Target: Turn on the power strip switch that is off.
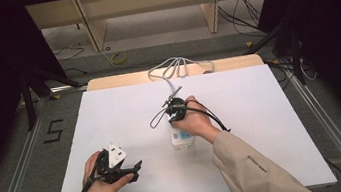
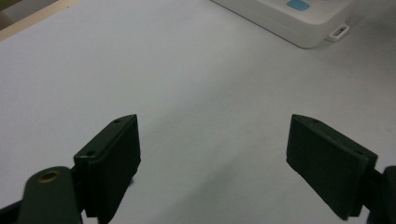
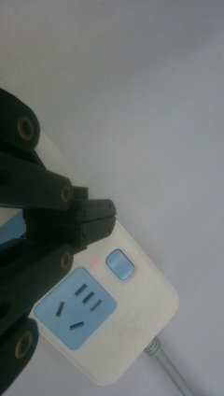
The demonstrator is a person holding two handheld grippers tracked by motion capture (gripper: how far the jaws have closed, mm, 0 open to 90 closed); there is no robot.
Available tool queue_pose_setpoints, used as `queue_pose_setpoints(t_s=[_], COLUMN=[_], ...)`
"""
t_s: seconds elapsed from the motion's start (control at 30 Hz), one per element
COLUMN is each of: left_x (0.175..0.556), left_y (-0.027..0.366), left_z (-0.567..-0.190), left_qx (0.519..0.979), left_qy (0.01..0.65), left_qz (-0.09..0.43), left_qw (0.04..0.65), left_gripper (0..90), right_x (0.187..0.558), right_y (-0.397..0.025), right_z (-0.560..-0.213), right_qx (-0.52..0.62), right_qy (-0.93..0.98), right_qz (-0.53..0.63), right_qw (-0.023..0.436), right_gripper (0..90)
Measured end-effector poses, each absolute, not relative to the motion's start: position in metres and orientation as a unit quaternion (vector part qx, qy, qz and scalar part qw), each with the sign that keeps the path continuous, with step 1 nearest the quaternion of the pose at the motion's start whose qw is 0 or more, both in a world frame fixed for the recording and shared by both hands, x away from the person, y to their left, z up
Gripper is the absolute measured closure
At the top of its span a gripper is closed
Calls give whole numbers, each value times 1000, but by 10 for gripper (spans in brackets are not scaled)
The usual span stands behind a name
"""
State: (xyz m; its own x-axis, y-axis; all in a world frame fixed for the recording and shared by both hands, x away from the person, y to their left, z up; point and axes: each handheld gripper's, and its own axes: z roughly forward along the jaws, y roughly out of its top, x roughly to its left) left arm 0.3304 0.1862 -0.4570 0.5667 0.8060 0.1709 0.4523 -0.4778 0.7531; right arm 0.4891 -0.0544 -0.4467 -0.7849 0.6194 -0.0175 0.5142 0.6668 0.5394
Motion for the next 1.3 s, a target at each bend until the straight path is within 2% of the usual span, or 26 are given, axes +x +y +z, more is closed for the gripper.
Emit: queue_pose_setpoints(t_s=[0.57, 0.9, 1.3], left_x=[331, 331, 330], left_y=[186, 186, 187], left_z=[-457, -457, -457], left_qx=[818, 819, 821], left_qy=[385, 384, 382], left_qz=[262, 261, 262], left_qw=[337, 336, 333], left_gripper=[174, 174, 175], right_x=[489, 490, 488], right_y=[-54, -58, -61], right_z=[-444, -440, -438], right_qx=[310, 312, 307], right_qy=[908, 905, 905], right_qz=[267, 273, 277], right_qw=[95, 97, 100], right_gripper=[900, 841, 813])
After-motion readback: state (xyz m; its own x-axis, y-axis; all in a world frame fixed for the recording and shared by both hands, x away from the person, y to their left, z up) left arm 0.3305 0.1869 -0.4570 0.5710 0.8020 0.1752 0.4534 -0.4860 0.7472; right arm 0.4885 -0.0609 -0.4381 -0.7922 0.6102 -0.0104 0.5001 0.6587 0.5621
